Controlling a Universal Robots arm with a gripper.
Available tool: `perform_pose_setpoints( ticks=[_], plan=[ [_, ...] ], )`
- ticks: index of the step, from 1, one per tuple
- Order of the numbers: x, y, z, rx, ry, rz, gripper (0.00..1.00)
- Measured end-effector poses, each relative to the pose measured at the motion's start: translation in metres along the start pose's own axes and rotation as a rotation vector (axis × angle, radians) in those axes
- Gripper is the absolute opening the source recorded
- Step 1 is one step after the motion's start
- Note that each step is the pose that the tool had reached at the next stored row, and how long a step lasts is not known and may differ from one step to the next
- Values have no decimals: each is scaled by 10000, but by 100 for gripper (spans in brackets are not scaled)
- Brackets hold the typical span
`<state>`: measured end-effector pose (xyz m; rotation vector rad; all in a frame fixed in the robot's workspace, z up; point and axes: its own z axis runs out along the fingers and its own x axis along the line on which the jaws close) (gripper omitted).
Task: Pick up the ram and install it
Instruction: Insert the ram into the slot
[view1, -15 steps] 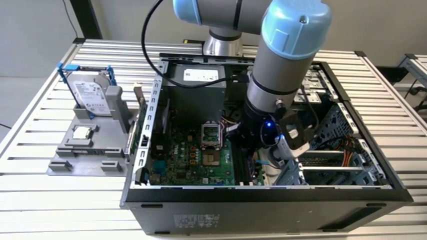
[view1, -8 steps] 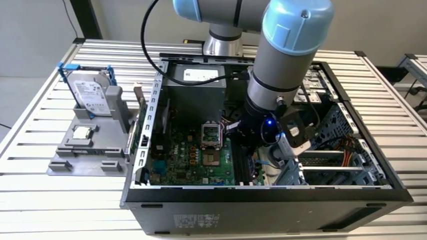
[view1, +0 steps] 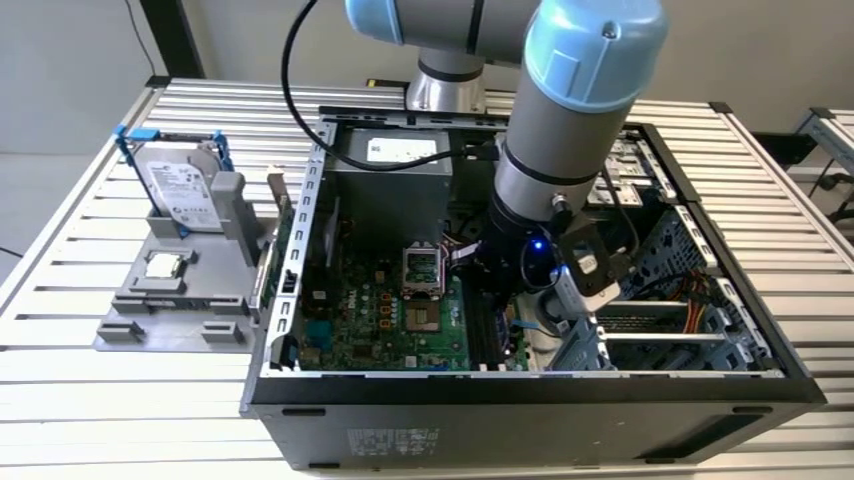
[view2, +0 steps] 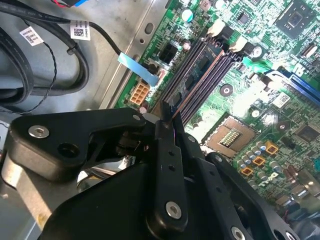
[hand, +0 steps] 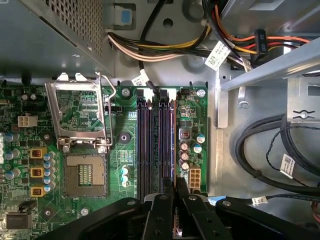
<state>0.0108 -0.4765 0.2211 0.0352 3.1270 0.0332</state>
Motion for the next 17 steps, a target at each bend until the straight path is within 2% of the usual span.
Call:
perform_pose_setpoints(
  ticks=[6,14,16,17],
  plan=[
    [0,-1,24,4,38,41,0],
    [-15,-5,40,0,57,127,0],
    [-16,-17,39,-34,59,132,0],
    [-16,-21,39,-83,60,135,0]
  ],
)
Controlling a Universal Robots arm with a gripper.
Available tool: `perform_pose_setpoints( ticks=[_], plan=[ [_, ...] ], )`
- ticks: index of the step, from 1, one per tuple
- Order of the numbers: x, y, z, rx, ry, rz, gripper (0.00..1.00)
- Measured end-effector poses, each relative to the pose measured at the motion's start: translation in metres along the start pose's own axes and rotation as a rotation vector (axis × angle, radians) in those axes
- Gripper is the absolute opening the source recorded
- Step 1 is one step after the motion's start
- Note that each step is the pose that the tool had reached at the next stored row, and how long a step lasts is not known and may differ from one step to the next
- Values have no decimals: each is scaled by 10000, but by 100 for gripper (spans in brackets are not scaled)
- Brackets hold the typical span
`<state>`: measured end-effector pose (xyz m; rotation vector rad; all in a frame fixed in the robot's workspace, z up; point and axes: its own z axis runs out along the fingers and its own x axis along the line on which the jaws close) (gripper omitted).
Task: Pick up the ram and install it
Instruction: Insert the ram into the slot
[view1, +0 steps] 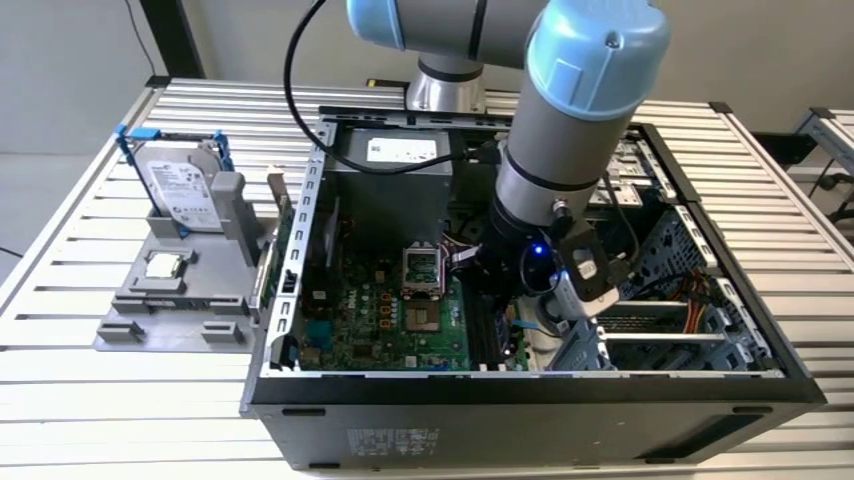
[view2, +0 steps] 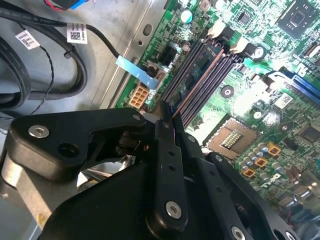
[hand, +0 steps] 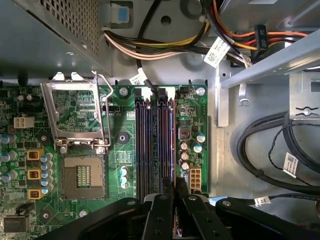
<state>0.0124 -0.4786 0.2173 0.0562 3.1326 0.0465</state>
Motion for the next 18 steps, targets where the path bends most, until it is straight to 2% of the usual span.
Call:
perform_pose_setpoints(
  ticks=[3,4,18],
  plan=[
    [-1,-9,0,-137,5,2,0],
    [0,-12,0,-158,5,3,0],
    [-1,-42,26,-158,6,4,0]
  ],
)
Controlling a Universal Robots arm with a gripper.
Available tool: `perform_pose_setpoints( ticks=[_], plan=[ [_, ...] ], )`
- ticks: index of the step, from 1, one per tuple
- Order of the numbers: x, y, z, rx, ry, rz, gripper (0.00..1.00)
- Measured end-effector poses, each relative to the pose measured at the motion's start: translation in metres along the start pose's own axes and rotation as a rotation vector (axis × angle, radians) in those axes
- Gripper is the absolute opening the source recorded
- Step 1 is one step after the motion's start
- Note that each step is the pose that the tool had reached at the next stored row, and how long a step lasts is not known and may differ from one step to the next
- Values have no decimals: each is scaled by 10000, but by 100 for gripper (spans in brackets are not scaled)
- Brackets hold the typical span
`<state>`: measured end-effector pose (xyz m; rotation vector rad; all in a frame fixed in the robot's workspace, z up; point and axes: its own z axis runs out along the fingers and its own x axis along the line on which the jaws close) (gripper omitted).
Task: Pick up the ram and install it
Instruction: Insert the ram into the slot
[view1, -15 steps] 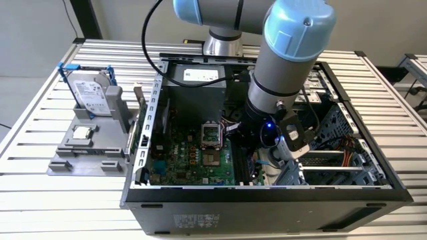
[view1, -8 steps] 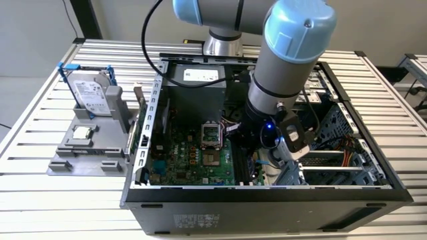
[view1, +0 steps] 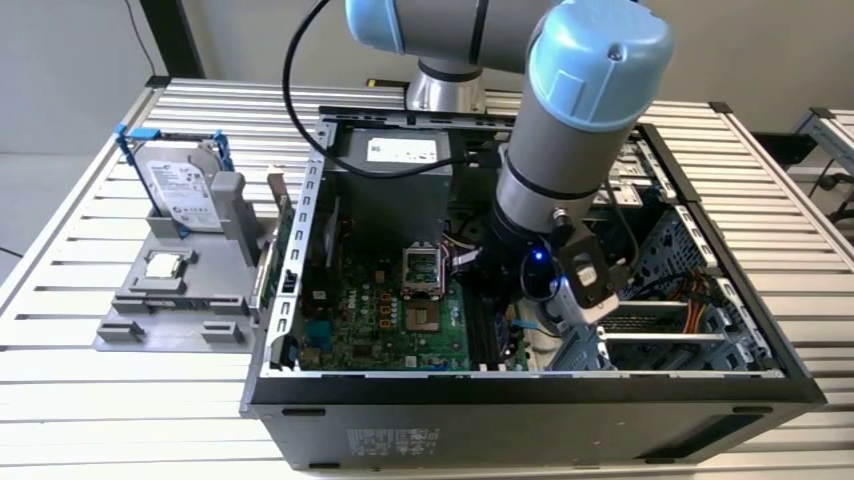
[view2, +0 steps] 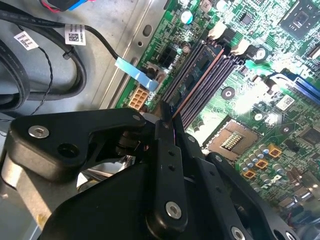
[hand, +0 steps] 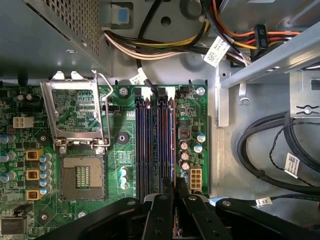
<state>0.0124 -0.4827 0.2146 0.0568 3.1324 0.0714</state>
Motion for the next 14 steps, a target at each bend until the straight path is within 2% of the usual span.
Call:
perform_pose_setpoints(
  ticks=[9,14],
  plan=[
    [-2,-4,21,-6,0,9,0],
    [-8,-4,16,-63,1,11,0]
  ],
)
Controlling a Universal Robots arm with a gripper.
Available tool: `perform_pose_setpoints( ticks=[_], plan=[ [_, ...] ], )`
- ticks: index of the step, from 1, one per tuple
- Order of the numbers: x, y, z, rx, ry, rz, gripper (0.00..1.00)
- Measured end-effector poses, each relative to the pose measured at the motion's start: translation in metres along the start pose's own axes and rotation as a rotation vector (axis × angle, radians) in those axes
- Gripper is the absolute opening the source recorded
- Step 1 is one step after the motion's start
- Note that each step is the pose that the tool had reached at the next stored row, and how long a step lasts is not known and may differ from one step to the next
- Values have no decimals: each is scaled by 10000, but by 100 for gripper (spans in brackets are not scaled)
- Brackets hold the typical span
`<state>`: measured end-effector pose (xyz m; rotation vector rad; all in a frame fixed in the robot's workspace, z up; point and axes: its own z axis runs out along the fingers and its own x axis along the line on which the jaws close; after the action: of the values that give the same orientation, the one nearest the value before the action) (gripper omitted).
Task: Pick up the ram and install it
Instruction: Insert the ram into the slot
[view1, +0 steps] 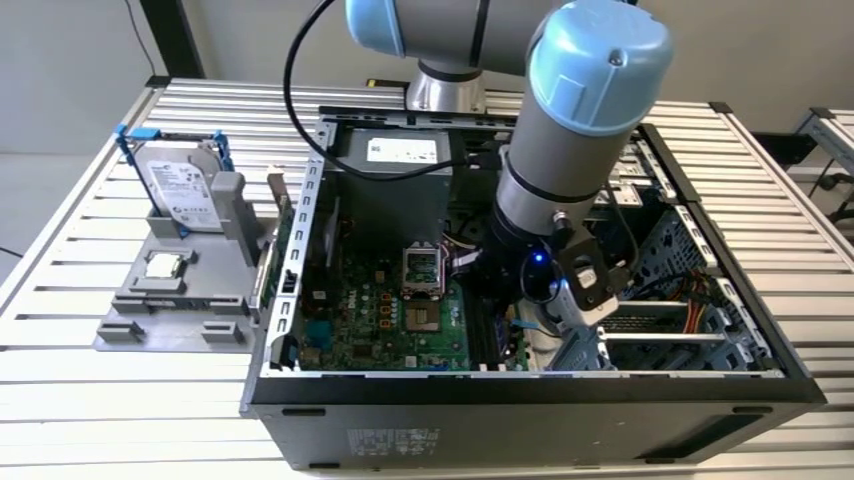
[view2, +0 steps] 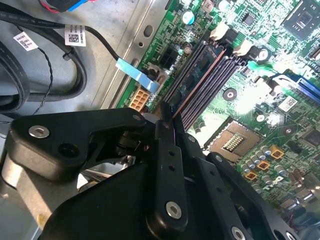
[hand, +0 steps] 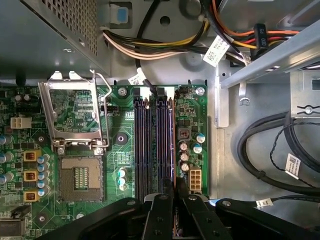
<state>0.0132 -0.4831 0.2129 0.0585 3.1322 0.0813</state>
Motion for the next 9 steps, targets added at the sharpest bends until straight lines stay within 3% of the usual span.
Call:
perform_pose_setpoints(
  ticks=[3,6,9],
  plan=[
    [-1,-1,-2,-75,4,4,0],
    [-1,-2,-2,-200,6,32,0],
    [-1,-8,2,-219,5,80,0]
  ],
)
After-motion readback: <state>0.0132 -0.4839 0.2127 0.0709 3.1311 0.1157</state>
